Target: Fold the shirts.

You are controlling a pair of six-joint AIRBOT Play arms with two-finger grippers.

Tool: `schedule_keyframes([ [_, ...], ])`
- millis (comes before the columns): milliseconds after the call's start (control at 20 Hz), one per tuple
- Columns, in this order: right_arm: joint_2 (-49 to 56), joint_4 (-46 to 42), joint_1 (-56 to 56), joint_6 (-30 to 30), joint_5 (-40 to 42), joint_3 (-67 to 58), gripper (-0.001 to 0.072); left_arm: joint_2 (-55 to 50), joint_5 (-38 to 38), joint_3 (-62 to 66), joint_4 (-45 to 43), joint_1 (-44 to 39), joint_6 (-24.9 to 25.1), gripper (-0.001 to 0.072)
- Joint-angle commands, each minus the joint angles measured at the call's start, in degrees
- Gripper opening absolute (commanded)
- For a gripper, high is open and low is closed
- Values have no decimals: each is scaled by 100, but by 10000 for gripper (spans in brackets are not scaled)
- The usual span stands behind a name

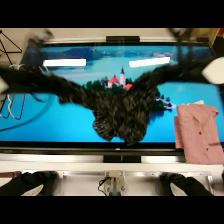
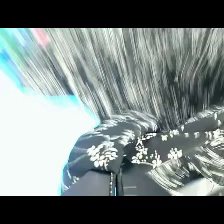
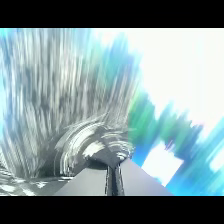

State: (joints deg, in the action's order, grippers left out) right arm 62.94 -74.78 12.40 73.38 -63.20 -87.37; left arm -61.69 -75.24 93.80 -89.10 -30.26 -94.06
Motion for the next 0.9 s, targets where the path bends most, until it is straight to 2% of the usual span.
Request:
schedule_keyframes([
  [0,-568,-227,4,-238,813,-1770,64,328,17,2524,-737,-52,-146,52],
  [100,-791,2,4,-238,1117,-2389,64,553,313,3032,-730,-212,-140,51],
  [250,-1106,262,2,-238,1434,-2643,64,1051,553,2625,-734,-400,-236,51],
  [450,-1161,225,2,-238,1099,-2640,64,1338,555,1849,-1025,-391,-291,51],
  [550,-918,229,2,-184,326,-2640,64,1246,557,1663,-1307,-391,-291,51],
  [750,315,234,4,-144,-2085,-2559,65,903,555,990,-1471,63,-289,51],
  [850,1113,404,4,-175,-2352,-2293,65,656,560,431,-1467,481,-291,51],
])
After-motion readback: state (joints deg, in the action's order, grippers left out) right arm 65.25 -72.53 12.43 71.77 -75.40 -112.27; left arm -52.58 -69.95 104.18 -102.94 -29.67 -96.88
